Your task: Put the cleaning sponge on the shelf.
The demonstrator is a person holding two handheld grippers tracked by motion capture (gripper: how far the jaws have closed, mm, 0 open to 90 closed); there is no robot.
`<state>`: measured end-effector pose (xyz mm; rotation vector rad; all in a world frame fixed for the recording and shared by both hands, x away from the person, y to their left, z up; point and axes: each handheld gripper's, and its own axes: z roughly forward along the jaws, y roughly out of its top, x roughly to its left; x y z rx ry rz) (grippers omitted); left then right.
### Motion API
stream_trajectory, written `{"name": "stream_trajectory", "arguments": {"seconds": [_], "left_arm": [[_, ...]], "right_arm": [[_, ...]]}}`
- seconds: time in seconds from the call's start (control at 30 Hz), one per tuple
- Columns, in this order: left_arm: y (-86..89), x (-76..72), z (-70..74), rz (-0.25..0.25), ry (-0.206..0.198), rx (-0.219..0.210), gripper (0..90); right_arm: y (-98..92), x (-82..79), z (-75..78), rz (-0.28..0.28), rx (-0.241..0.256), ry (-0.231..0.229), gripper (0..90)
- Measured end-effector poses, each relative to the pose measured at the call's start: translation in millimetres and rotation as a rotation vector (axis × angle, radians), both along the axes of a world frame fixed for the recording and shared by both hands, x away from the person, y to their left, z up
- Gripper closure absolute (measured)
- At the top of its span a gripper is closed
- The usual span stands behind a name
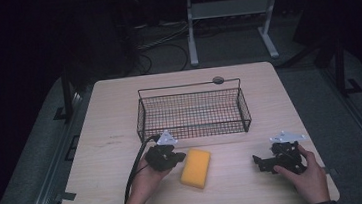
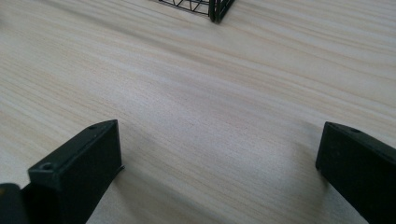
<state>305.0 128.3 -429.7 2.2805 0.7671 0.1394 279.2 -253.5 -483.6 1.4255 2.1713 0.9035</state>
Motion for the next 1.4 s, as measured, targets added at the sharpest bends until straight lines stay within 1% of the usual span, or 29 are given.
{"name": "stream_trajectory", "arguments": {"seconds": [0.03, 0.07, 0.17, 0.23, 0.3, 0.37, 0.43, 0.47, 0.5, 0.57, 0.73, 0.77, 0.83, 1.1, 1.13, 1.17, 1.4], "left_arm": [[2.7, -6.7, 2.7, -0.014, 0.005, -0.007, 89.5], [2.7, -6.7, 2.7, -0.014, 0.005, -0.007, 89.6], [4.5, -19.2, 4.7, -0.019, 0.021, -0.034, 89.5], [4.0, -25.1, 5.5, -0.032, 0.023, -0.032, 89.5], [2.3, -31.4, 5.5, -0.045, 0.034, -0.054, 89.5], [-0.8, -37.2, 3.5, -0.059, 0.039, -0.049, 89.6], [-3.1, -39.7, 1.1, -0.064, 0.047, -0.041, 89.5], [-4.3, -40.3, -0.5, -0.067, 0.052, -0.04, 89.5], [-4.8, -40.2, -1.3, -0.072, 0.05, -0.025, 89.5], [-6.0, -40.1, -2.7, -0.072, 0.055, -0.016, 89.5], [-5.1, -39.5, -3.6, -0.071, 0.052, -0.006, 89.5], [-4.9, -39.8, -3.9, -0.06, 0.05, -0.012, 89.5], [-2.1, -38.6, -3.3, -0.064, 0.049, 0.002, 89.6], [10.4, -32.8, -2.7, -0.026, 0.043, 0.01, 89.5], [11.1, -32.6, -3.0, -0.015, 0.043, 0.003, 89.6], [12.9, -31.6, -2.7, -0.015, 0.042, 0.01, 89.6], [22.2, -27.9, -1.6, 0.022, 0.036, 0.018, 89.6]], "right_arm": [[0.0, 0.0, 0.0, 0.0, 0.0, 0.0, 0.0], [0.0, 0.0, 0.0, 0.0, 0.0, 0.0, 0.0], [0.0, 0.0, 0.0, 0.0, 0.0, 0.0, 0.0], [0.0, 0.0, 0.0, 0.0, 0.0, -0.001, 0.0], [0.0, 0.0, 0.0, 0.0, 0.0, 0.0, 0.0], [0.0, 0.0, 0.0, 0.0, 0.0, 0.0, 0.0], [0.0, 0.0, 0.0, 0.0, 0.0, 0.0, 0.0], [0.0, 0.0, 0.0, 0.0, 0.0, 0.0, 0.0], [0.0, 0.0, 0.0, 0.0, 0.0, 0.0, 0.0], [0.1, 0.0, 0.0, 0.0, 0.0, 0.0, 0.0], [0.0, 0.0, 0.0, 0.0, 0.0, 0.0, 0.0], [0.0, 0.0, 0.0, 0.0, 0.0, 0.0, 0.0], [0.0, 0.0, 0.0, 0.0, 0.0, 0.0, 0.0], [0.0, 0.0, 0.0, 0.0, 0.0, 0.0, 0.0], [0.0, 0.0, 0.0, 0.0, 0.0, 0.0, 0.0], [0.0, 0.0, 0.0, 0.0, 0.0, 0.0, 0.0], [0.0, 0.0, 0.0, 0.0, 0.0, 0.0, 0.0]]}}
